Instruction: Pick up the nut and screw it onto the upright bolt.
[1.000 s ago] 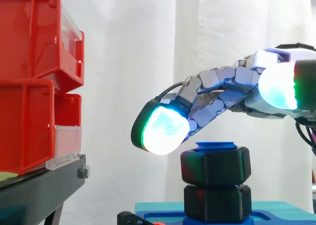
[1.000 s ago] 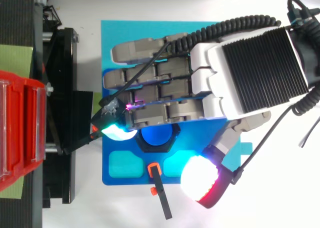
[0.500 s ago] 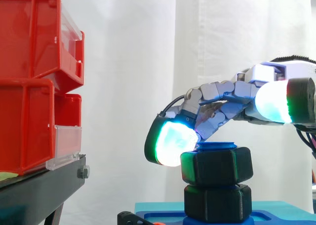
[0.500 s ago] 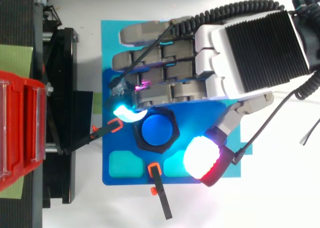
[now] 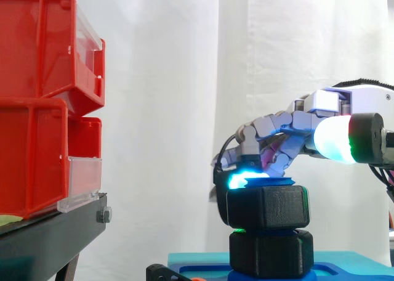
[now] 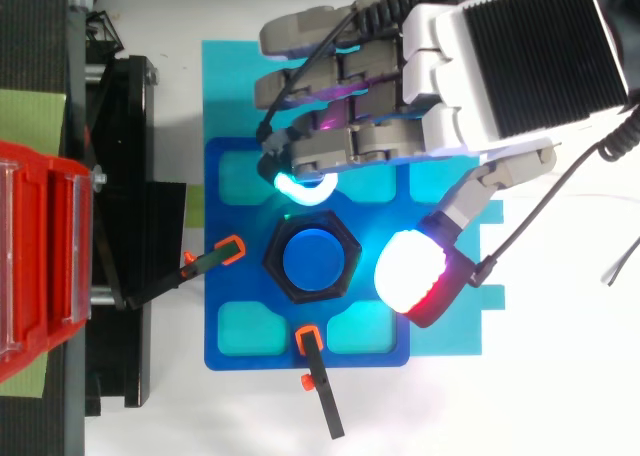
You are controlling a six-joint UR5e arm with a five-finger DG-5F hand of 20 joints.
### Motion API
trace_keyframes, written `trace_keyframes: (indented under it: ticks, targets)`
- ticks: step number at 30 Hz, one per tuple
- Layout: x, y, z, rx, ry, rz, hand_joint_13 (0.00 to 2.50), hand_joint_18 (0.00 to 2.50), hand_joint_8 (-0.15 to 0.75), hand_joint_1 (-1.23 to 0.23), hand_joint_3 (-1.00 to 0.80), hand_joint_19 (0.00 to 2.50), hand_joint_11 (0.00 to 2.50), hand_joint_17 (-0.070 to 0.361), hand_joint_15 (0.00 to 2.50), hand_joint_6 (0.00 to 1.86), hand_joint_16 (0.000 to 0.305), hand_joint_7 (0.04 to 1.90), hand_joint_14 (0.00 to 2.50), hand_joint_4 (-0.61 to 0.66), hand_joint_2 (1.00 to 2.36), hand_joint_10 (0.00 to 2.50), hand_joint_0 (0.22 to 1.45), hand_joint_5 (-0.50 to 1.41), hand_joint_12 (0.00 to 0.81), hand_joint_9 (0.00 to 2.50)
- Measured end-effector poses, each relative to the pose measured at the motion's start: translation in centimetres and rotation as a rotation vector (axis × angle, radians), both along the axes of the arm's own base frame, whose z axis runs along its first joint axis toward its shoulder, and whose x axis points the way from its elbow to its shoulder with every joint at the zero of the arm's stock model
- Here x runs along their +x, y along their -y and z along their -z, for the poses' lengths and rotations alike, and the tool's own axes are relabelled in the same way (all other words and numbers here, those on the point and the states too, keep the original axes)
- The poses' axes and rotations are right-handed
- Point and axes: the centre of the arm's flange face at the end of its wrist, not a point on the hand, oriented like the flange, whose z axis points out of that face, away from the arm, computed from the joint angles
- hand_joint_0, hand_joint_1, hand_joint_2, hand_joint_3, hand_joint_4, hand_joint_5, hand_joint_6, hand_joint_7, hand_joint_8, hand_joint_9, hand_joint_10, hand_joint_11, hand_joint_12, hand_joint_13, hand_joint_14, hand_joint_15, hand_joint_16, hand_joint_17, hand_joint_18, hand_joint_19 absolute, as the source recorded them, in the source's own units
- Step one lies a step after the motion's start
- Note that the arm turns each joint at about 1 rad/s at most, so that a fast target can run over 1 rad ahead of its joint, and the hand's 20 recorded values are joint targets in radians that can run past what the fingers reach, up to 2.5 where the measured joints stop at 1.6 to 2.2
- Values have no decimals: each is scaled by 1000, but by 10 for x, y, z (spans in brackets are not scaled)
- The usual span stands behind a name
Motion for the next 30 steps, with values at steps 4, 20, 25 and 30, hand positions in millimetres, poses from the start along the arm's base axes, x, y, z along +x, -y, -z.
trace_keyframes:
  ticks: [4,20,25,30]
  targets:
    - [-1,6,-1,-3,8,-4,763,511,240,-161,-500,0,0,38,0,513,17,1340,0,111,1000,0,523,63,187,1144]
    - [8,26,-40,-16,47,-37,548,321,226,-97,-500,0,0,65,0,502,29,668,0,206,1000,0,488,-100,253,810]
    - [10,20,-42,-16,46,-39,507,288,222,-86,-500,0,0,68,0,501,30,642,0,198,1000,0,483,-110,263,752]
    - [14,6,-41,-13,49,-32,487,273,221,-77,-500,0,0,70,0,501,31,642,0,198,1000,0,481,-115,266,722]
